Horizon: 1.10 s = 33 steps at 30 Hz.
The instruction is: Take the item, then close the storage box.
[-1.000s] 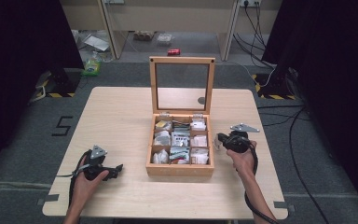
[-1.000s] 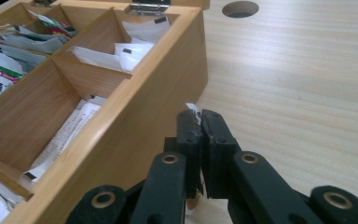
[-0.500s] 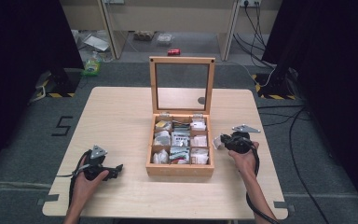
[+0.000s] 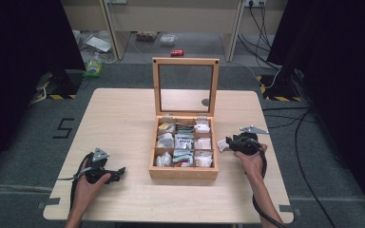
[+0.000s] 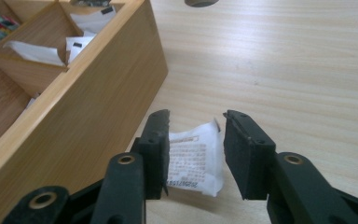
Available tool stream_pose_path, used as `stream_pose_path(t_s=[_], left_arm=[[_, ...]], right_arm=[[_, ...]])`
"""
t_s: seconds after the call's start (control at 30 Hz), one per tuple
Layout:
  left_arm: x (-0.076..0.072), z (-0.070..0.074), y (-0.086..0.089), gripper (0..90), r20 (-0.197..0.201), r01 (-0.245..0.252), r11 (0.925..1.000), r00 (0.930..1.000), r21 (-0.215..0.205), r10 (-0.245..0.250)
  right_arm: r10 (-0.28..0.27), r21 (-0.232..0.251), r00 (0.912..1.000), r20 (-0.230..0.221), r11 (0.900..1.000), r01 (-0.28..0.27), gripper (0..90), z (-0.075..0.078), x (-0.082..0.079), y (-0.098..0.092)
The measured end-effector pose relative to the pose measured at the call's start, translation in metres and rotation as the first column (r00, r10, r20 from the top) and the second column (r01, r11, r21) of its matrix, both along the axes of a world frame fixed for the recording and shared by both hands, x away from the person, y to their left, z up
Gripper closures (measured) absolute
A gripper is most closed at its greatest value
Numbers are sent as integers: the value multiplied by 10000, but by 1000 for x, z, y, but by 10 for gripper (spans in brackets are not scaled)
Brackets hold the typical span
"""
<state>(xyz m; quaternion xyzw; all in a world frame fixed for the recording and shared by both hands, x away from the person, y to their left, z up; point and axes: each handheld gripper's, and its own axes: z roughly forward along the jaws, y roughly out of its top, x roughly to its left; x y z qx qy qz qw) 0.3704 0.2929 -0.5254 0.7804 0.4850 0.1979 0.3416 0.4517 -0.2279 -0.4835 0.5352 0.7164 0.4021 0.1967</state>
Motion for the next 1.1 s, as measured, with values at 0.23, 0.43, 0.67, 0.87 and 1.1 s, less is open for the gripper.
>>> stream_pose_path(t_s=[0.23, 0.43, 0.67, 0.87, 1.1], left_arm=[[0, 0, 0, 0, 2, -3, 10000, 10000, 1, 3], [0, 0, 0, 0, 0, -3, 10000, 10000, -1, 3], [0, 0, 0, 0, 1, -1, 10000, 10000, 0, 1], [0, 0, 0, 0, 0, -3, 10000, 10000, -1, 3], [0, 0, 0, 0, 0, -2, 10000, 10000, 1, 2]], right_arm=[[-180, 213, 9998, -27, 9996, 181, 510, 6, 1, -7], [-234, 349, 9997, 26, 9991, 233, 475, 10, 1, -8], [-167, 419, 9999, 41, 9990, 165, 439, 13, 0, -5], [-140, 478, 9999, 14, 9988, 139, 433, 13, 0, -5], [65, 705, 9998, 211, 9975, -80, 408, 18, 0, -3]])
